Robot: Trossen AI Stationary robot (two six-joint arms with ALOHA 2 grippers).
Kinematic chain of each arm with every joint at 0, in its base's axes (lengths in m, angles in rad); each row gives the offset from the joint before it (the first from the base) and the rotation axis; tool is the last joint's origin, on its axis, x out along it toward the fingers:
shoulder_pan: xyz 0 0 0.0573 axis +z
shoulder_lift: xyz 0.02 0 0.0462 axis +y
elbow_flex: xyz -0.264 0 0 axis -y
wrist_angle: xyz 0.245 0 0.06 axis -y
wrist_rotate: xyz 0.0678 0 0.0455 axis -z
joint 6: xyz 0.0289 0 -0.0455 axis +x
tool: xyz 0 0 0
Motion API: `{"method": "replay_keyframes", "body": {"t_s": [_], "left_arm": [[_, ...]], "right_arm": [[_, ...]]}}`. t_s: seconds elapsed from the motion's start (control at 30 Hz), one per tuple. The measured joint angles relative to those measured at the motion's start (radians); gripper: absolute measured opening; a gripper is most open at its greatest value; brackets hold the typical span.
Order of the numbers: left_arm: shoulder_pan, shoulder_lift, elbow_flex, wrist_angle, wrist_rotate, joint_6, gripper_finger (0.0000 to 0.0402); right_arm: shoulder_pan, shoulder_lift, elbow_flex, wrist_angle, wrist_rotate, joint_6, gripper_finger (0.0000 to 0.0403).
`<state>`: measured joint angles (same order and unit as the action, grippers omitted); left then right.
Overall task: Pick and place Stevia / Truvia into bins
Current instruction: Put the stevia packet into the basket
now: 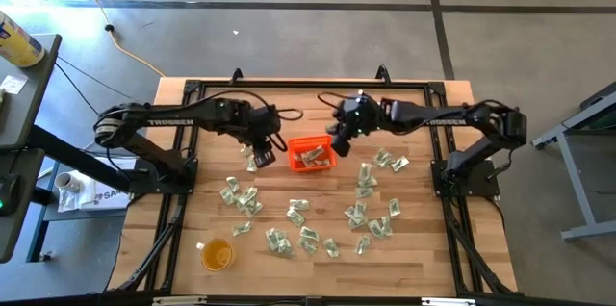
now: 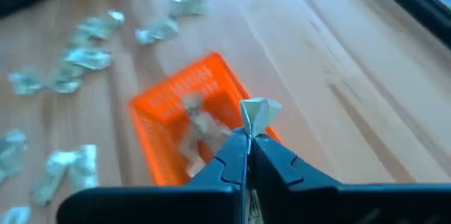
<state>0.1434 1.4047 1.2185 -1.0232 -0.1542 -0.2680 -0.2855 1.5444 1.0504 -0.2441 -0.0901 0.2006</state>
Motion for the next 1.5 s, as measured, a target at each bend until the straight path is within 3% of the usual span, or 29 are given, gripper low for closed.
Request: {"method": "replay_keyframes", "body": {"t_s": [0.1,0.27,0.47,0.63,0.9,1.2,1.5], "left_arm": [[-0.029,-0.047,-0.036,0.007,-0.075,-0.067,0.0207],[-0.054,-0.175,-0.136,0.006,-0.142,-0.230,0.0207],[-0.053,-0.341,-0.297,0.012,-0.145,-0.422,0.0207],[-0.052,-0.399,-0.409,0.042,-0.146,-0.528,0.0207],[-0.050,-0.367,-0.478,0.056,-0.150,-0.575,0.0207],[0.120,-0.247,-0.478,0.150,-0.140,-0.588,0.0207],[0.277,-0.052,-0.478,0.194,0.023,-0.523,0.0207]], "right_arm": [[0.000,0.069,0.062,-0.068,-0.048,-0.052,0.0004],[0.009,0.172,0.109,-0.064,-0.224,-0.062,0.0027],[0.038,0.216,0.116,-0.050,-0.194,-0.067,0.0079],[0.023,0.207,0.116,-0.055,-0.171,-0.047,0.0147],[0.004,0.189,0.115,-0.108,-0.118,-0.018,0.0233],[-0.014,0.079,0.116,-0.176,0.082,-0.014,0.0241],[-0.089,0.022,0.116,-0.330,0.099,0.036,0.0241]]}}
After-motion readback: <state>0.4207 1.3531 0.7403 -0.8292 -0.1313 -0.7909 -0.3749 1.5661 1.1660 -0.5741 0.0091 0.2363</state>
